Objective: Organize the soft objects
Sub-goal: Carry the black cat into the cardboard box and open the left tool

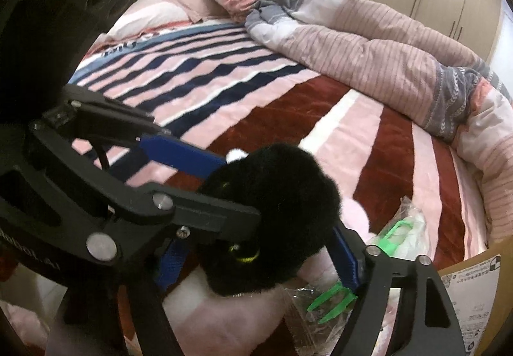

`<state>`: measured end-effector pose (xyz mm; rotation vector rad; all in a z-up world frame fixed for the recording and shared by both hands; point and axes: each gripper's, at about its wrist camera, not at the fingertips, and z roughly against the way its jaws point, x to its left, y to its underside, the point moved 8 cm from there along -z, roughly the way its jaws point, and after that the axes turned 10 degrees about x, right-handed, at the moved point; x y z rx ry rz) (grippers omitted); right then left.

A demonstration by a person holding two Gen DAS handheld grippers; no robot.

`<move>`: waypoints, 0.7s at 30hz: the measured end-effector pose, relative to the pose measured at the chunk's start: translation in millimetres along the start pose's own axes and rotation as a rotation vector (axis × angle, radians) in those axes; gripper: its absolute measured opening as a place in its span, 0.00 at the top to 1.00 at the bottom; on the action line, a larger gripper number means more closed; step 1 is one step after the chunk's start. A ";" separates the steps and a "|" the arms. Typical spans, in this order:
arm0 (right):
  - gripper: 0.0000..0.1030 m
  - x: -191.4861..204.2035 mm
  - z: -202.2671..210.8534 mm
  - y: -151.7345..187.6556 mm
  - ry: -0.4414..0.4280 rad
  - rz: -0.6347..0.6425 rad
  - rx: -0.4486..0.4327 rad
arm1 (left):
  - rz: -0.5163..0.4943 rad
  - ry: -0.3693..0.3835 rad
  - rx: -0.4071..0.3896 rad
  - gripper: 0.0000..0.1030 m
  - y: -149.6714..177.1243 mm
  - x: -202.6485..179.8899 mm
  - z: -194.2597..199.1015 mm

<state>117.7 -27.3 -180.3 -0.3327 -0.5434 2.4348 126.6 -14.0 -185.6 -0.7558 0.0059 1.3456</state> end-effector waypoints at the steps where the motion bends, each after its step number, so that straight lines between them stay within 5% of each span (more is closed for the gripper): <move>1: 0.24 0.7 -1.8 1.5 -0.001 0.002 0.006 | 0.002 0.009 0.001 0.53 0.0 0.5 -1.3; 12: 0.33 6.1 -2.2 6.5 0.069 0.067 -0.004 | 0.009 0.040 0.016 0.51 5.1 -2.4 -5.2; 21: 0.35 4.8 58.0 -15.6 0.036 0.027 -0.133 | -0.044 -0.001 -0.088 0.53 -8.9 -29.4 54.2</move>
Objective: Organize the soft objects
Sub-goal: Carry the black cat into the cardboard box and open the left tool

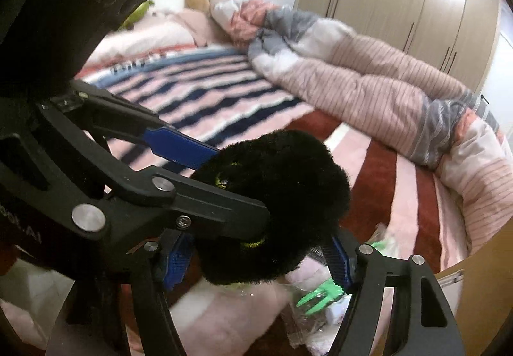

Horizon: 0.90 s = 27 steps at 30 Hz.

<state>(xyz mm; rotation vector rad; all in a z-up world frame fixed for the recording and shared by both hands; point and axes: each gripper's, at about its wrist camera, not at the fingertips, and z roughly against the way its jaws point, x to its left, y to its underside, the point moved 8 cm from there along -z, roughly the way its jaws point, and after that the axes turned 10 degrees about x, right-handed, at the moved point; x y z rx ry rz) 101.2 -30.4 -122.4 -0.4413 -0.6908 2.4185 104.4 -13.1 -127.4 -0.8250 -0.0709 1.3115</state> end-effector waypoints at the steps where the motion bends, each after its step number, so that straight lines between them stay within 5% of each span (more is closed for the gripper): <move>1: 0.35 -2.0 10.9 -5.3 -0.012 -0.009 -0.016 | -0.011 -0.005 -0.016 0.53 -3.7 -6.2 10.2; 14: 0.35 -61.3 141.8 -21.2 0.034 -0.101 -0.195 | -0.202 -0.017 -0.144 0.55 -64.7 -113.9 76.3; 27: 0.35 -185.0 178.4 71.7 0.069 -0.330 -0.105 | -0.358 0.053 -0.001 0.55 -113.2 -226.6 -24.6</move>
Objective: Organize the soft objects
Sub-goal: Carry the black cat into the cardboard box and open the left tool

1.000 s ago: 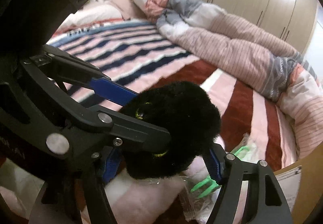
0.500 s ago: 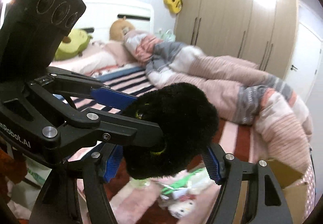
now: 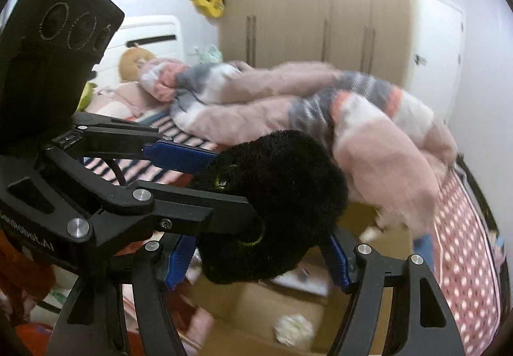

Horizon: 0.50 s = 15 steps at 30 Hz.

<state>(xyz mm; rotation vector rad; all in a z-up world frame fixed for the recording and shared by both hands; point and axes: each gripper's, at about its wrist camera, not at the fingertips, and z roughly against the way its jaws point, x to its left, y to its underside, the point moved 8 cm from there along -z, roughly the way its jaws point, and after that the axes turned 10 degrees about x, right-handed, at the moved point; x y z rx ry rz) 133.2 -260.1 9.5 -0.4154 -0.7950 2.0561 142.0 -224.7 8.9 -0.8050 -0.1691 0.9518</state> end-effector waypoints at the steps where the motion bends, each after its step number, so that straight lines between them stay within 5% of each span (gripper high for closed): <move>1: 0.35 -10.1 -3.7 5.2 -0.002 -0.016 0.022 | -0.006 0.005 0.021 0.55 -2.0 -2.7 -10.3; 10: 0.32 -40.5 -34.9 46.0 -0.029 -0.044 0.167 | -0.016 0.006 0.172 0.55 7.5 -6.3 -68.4; 15: 0.25 -42.3 -45.3 54.8 -0.023 -0.053 0.205 | -0.003 -0.004 0.151 0.37 7.9 0.4 -61.5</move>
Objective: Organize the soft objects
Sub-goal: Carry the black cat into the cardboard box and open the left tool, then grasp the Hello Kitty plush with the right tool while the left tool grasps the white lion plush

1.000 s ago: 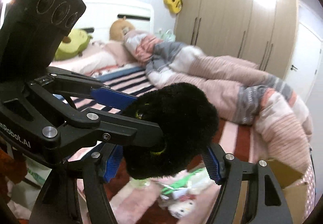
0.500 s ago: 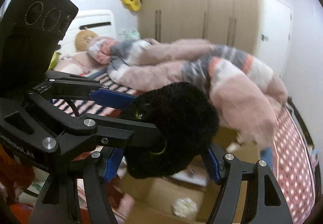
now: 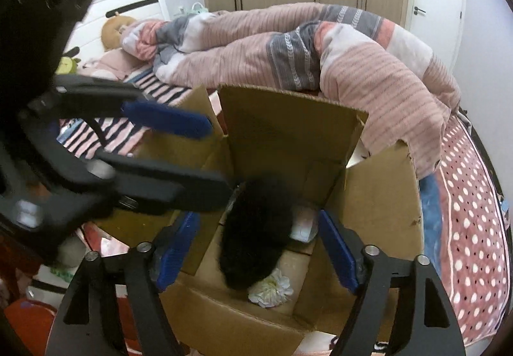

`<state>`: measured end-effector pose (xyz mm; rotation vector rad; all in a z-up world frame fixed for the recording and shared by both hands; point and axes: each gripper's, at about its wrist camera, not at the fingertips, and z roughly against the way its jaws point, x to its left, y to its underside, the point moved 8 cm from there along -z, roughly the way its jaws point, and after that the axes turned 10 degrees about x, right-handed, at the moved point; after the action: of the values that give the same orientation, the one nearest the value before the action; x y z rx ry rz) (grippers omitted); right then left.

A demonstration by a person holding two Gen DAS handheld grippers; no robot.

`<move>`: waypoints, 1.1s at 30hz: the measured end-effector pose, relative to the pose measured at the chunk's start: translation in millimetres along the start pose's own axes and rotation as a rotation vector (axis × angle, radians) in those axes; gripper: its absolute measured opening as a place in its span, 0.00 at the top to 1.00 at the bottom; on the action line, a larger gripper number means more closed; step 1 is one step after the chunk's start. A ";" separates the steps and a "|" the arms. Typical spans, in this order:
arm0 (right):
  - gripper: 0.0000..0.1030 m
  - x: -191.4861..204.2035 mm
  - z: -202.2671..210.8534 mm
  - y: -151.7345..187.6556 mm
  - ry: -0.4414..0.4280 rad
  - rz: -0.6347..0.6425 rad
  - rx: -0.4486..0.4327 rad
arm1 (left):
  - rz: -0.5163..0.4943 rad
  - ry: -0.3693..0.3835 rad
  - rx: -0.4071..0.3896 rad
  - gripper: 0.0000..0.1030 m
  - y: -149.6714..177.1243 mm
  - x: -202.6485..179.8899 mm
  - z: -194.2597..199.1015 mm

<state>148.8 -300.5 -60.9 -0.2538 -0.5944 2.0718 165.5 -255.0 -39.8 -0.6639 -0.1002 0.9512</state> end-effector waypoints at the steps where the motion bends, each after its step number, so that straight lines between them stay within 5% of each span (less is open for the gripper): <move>1: 0.25 0.1 0.1 0.1 0.001 0.000 -0.002 | 0.002 -0.013 -0.009 0.35 -0.2 2.6 3.1; 4: 0.25 5.7 4.3 -3.1 -0.014 0.004 -0.017 | 0.003 -0.043 -0.048 0.24 0.4 7.4 19.6; 11: 0.02 46.4 31.5 -25.9 0.018 0.092 -0.126 | 0.056 -0.152 -0.178 0.04 17.0 40.9 81.9; 20: 0.00 141.6 31.3 -51.5 -0.112 0.201 -0.172 | 0.205 -0.339 -0.263 0.03 84.8 120.3 151.2; 22: 0.02 162.1 21.2 -51.0 -0.130 0.222 -0.165 | 0.235 -0.362 -0.258 0.03 103.3 137.4 153.7; 30: 0.36 202.8 -39.0 -20.2 -0.147 0.192 -0.041 | 0.338 -0.331 -0.161 0.04 177.6 194.3 104.3; 33: 0.38 194.0 -57.7 -6.0 -0.105 0.145 -0.008 | 0.373 -0.270 -0.127 0.15 195.6 207.8 73.0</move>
<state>71.0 -117.2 -97.6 -0.1983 -0.6644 2.2341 121.2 20.4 -134.3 -0.6806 -0.2850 1.4015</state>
